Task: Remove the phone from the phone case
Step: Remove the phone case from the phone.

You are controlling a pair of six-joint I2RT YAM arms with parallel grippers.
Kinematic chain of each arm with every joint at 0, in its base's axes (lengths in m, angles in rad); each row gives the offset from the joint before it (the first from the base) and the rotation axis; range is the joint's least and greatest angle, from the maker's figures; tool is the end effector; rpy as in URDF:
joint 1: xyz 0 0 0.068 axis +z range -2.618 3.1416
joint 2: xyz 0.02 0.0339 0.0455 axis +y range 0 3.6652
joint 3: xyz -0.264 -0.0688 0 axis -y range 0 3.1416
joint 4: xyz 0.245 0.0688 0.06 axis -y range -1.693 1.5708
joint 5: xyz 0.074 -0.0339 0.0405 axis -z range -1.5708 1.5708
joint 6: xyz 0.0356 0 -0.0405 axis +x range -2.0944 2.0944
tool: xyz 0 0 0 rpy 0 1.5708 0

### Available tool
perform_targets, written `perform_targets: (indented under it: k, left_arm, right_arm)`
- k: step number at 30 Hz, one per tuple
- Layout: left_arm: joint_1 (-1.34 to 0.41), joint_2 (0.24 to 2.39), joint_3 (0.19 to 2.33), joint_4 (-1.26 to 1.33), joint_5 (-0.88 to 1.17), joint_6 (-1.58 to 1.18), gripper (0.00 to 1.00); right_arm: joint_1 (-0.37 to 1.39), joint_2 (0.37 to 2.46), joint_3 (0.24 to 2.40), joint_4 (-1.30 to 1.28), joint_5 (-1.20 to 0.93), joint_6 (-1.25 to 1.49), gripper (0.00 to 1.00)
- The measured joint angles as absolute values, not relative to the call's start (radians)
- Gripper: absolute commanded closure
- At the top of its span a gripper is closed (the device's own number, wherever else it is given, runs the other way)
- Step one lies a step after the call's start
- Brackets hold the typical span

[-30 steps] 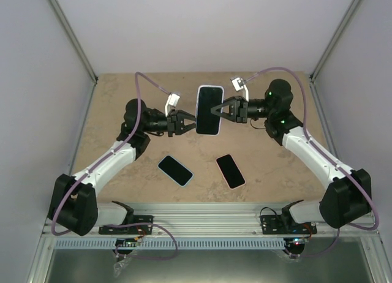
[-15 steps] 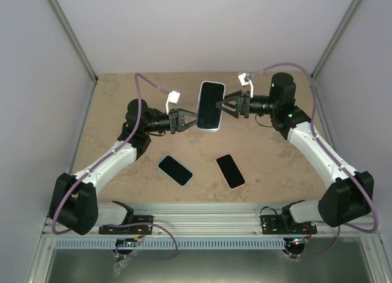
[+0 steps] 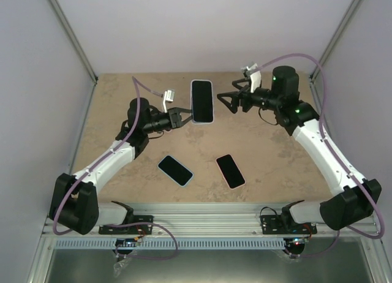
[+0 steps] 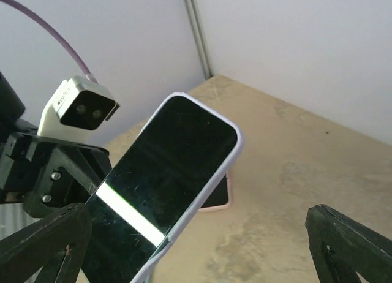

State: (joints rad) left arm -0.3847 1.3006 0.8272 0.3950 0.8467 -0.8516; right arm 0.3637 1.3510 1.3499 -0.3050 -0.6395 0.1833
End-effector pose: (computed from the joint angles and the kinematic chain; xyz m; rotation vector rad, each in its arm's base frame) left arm 0.2609 -0.1344 0.3020 0.3046 1.8726 -1.5814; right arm 0.2778 0.1285 0.4000 -0.6220 1.8265 0.9689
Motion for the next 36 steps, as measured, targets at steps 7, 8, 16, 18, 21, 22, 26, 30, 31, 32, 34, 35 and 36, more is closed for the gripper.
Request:
perform_targets:
  k: [7,8,16,18,21,22,26,30,31,32,34,35,36]
  left_arm:
    - [-0.385,1.325,0.839,0.285,0.75,-0.834,1.0]
    - [-0.384,1.329,0.846,0.26,0.729,-0.834,1.0]
    - [-0.384,1.361,0.915,0.112,0.569,-0.855,1.0]
    - [-0.384,1.368,0.92,0.098,0.549,-0.873,1.0]
    - [-0.383,1.383,0.92,0.088,0.537,-0.9,1.0]
    - [-0.383,1.392,0.92,0.085,0.536,-0.916,1.0]
    - [-0.383,1.41,0.92,0.087,0.544,-0.949,1.0]
    - [-0.383,1.411,0.919,0.096,0.555,-0.97,1.0]
    - [-0.383,1.411,0.919,0.099,0.557,-0.974,1.0]
    - [-0.383,1.411,0.919,0.103,0.559,-0.978,1.0]
    - [-0.383,1.411,0.918,0.11,0.562,-0.985,1.0]
    - [-0.383,1.411,0.917,0.114,0.564,-0.987,1.0]
    - [-0.383,1.411,0.916,0.116,0.567,-0.99,1.0]
  right_arm:
    - [0.499,1.344,1.354,-0.357,-0.431,0.004,0.05]
    - [0.52,1.344,1.354,-0.363,-0.403,-0.02,0.05]
    - [0.675,1.348,1.354,-0.367,-0.173,-0.189,0.2]
    - [0.708,1.357,1.354,-0.366,-0.128,-0.226,0.26]
    - [0.757,1.383,1.354,-0.36,-0.059,-0.273,0.31]
    - [0.772,1.392,1.353,-0.358,-0.036,-0.286,0.32]
    - [0.817,1.421,1.349,-0.343,0.028,-0.329,0.34]
    - [0.852,1.449,1.343,-0.322,0.074,-0.364,0.36]
    - [0.859,1.456,1.34,-0.316,0.084,-0.372,0.36]
    - [0.864,1.462,1.337,-0.313,0.091,-0.378,0.37]
    - [0.875,1.475,1.33,-0.306,0.11,-0.392,0.38]
    - [0.879,1.481,1.327,-0.303,0.118,-0.399,0.39]
    - [0.883,1.488,1.326,-0.299,0.128,-0.404,0.4]
